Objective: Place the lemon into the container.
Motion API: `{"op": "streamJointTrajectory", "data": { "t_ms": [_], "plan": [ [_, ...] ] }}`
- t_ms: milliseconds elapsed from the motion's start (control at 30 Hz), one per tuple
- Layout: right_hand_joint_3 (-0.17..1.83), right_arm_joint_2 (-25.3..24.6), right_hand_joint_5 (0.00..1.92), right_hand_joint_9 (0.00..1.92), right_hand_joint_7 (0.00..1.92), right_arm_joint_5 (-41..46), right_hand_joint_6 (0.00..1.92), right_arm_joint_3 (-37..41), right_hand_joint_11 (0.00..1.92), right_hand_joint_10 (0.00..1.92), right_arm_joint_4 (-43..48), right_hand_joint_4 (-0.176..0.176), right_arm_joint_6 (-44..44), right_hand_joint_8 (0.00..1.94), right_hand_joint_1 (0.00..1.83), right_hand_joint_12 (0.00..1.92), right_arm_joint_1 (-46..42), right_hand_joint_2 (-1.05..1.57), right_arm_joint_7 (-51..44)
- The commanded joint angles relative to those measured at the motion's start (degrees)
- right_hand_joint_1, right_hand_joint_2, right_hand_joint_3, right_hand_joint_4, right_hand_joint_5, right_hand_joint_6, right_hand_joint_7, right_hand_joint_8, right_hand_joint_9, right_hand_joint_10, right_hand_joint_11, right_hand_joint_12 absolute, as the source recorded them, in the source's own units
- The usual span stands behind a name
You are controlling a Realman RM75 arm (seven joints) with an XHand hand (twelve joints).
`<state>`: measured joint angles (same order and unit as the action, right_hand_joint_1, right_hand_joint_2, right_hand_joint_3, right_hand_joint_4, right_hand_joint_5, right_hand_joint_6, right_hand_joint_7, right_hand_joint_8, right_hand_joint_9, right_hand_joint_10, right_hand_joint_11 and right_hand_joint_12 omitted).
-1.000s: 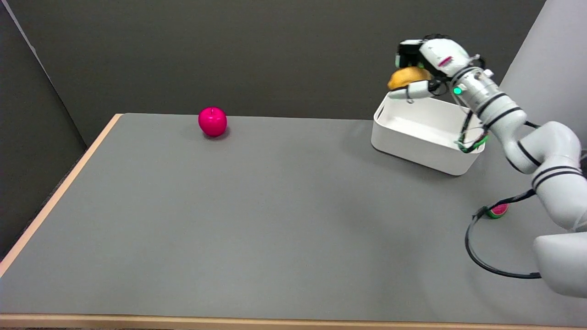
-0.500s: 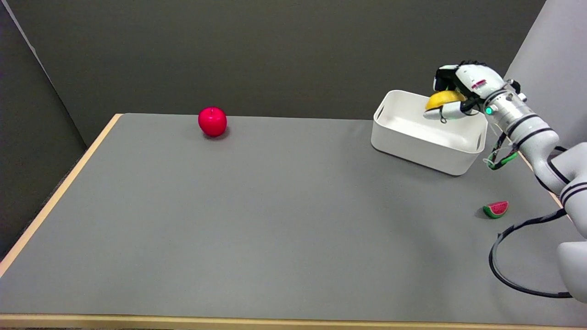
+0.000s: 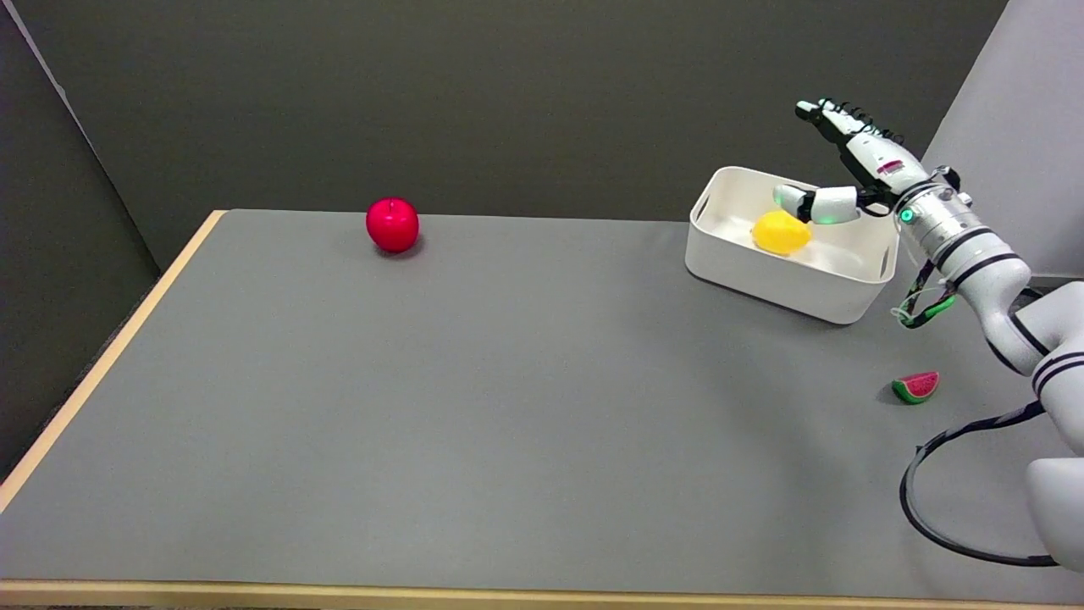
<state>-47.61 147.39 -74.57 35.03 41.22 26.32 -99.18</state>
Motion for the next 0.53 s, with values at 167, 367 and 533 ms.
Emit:
{"op": "streamJointTrajectory", "data": {
  "t_ms": [167, 367, 533],
  "plan": [
    [0.93, -19.44, 0.03, 0.00, 0.00, 0.37, 0.17, 11.77, 0.00, 0.06, 27.44, 0.053, 7.74, 0.00, 0.39, 0.33, -11.45, 0.62, 37.50],
    [0.96, -21.49, 0.02, 0.00, 0.00, 0.44, 0.12, 15.30, 0.00, 0.05, 30.05, 0.033, 7.75, 0.00, 0.38, 0.28, -17.93, 0.67, 47.86],
    [0.94, -22.03, 0.00, 0.00, 0.00, 0.44, 0.08, 17.59, 0.00, 0.00, 25.75, 0.033, 10.19, 0.00, 0.36, 0.12, -20.34, 0.67, 57.95]
  ]
}}
